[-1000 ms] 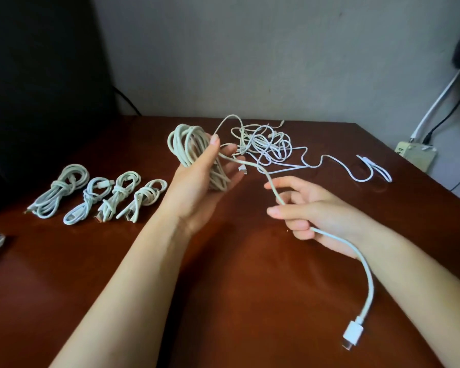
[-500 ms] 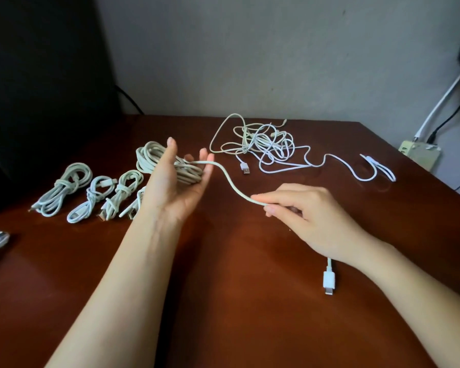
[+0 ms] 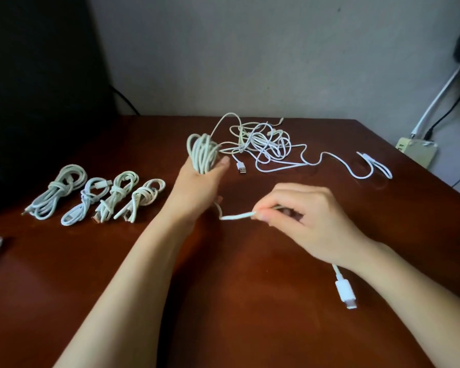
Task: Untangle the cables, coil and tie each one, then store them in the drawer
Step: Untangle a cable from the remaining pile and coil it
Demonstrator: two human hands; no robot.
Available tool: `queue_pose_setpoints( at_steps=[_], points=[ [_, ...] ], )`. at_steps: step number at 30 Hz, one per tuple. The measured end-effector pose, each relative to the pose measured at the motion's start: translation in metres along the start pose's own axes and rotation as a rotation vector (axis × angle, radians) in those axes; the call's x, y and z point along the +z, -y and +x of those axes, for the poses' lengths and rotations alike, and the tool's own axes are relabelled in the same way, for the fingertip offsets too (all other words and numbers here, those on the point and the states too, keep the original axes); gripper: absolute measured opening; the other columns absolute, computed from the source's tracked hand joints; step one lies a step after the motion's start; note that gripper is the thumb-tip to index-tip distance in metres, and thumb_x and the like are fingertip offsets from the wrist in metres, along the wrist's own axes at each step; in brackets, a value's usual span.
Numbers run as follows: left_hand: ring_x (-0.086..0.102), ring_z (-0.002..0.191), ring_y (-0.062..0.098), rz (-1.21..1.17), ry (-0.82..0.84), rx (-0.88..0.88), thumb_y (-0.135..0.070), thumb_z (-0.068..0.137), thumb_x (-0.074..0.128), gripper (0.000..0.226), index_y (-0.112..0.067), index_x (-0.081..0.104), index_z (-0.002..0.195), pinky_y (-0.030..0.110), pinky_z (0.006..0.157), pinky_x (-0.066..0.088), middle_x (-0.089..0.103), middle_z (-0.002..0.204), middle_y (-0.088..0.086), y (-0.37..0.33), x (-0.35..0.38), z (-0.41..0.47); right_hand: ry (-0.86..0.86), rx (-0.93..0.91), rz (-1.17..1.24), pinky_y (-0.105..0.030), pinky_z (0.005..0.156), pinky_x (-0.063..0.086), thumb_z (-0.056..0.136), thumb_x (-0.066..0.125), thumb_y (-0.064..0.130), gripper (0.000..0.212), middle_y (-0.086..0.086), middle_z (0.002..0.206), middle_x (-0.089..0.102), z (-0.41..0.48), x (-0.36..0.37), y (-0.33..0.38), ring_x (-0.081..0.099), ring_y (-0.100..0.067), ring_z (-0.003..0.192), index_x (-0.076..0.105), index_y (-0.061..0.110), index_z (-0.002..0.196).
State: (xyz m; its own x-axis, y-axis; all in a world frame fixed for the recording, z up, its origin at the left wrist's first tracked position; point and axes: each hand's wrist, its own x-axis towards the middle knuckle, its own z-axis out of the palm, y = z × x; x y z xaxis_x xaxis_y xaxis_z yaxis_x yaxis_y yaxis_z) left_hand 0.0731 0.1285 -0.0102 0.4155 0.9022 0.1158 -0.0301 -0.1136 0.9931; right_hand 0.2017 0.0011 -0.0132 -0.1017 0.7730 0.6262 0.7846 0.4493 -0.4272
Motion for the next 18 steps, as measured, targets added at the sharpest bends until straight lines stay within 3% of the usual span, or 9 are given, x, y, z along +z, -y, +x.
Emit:
queue_pose_setpoints(
  at_steps=[4, 6, 9, 11, 15, 18],
  points=[
    [0.043, 0.044, 0.002, 0.080, 0.179, -0.035, -0.022, 0.093, 0.060, 0.003, -0.023, 0.058, 0.090, 0.016, 0.042, 0.041, 0.048, 0.067, -0.005, 0.000, 0.002, -0.005, -0.245, -0.049, -0.083, -0.015, 0.059, 0.039, 0.085, 0.066, 0.017, 0.015, 0.006, 0.072, 0.061, 0.003, -0.007, -0.002, 0.052, -0.008, 0.061, 0.072, 0.006, 0.077],
    [0.050, 0.050, 0.008, 0.087, 0.270, -0.103, -0.024, 0.092, 0.060, 0.005, -0.020, 0.060, 0.089, 0.019, 0.047, 0.045, 0.053, 0.068, -0.001, -0.001, 0.001, -0.007, -0.322, -0.052, -0.109, -0.022, 0.056, 0.040, 0.086, 0.066, 0.019, 0.018, 0.001, 0.070, 0.062, 0.002, -0.010, -0.003, 0.053, -0.014, 0.060, 0.072, 0.005, 0.076],
    [0.051, 0.068, 0.021, 0.076, 0.365, -0.203, -0.027, 0.092, 0.061, 0.024, -0.006, 0.061, 0.105, 0.024, 0.052, 0.046, 0.053, 0.081, 0.012, -0.001, 0.000, -0.008, -0.400, -0.057, -0.130, -0.027, 0.054, 0.038, 0.086, 0.066, 0.018, 0.015, 0.011, 0.072, 0.056, 0.003, -0.013, 0.000, 0.049, -0.012, 0.059, 0.072, 0.008, 0.078],
    [0.048, 0.058, 0.014, 0.052, 0.359, -0.237, -0.027, 0.092, 0.061, 0.022, -0.009, 0.060, 0.103, 0.022, 0.049, 0.043, 0.049, 0.076, 0.010, -0.003, 0.000, -0.009, -0.424, -0.062, -0.137, -0.032, 0.051, 0.036, 0.087, 0.065, 0.019, 0.011, 0.015, 0.074, 0.054, 0.003, -0.015, 0.002, 0.048, -0.015, 0.057, 0.071, 0.013, 0.080],
    [0.044, 0.048, 0.010, 0.062, 0.335, -0.272, -0.030, 0.090, 0.063, 0.017, -0.014, 0.059, 0.093, 0.021, 0.047, 0.041, 0.046, 0.067, 0.004, -0.006, 0.000, -0.009, -0.427, -0.052, -0.159, -0.018, 0.054, 0.032, 0.088, 0.063, 0.018, 0.018, 0.008, 0.066, 0.050, 0.003, -0.014, 0.002, 0.041, -0.008, 0.057, 0.072, 0.006, 0.078],
    [0.041, 0.047, 0.009, 0.071, 0.359, -0.304, -0.036, 0.088, 0.064, 0.020, -0.018, 0.059, 0.081, 0.021, 0.049, 0.041, 0.046, 0.063, 0.001, -0.008, 0.000, -0.012, -0.399, -0.068, -0.213, -0.016, 0.057, 0.031, 0.089, 0.062, 0.016, 0.019, -0.001, 0.059, 0.046, 0.002, -0.013, 0.000, 0.036, -0.006, 0.058, 0.072, 0.004, 0.078]
  ],
)
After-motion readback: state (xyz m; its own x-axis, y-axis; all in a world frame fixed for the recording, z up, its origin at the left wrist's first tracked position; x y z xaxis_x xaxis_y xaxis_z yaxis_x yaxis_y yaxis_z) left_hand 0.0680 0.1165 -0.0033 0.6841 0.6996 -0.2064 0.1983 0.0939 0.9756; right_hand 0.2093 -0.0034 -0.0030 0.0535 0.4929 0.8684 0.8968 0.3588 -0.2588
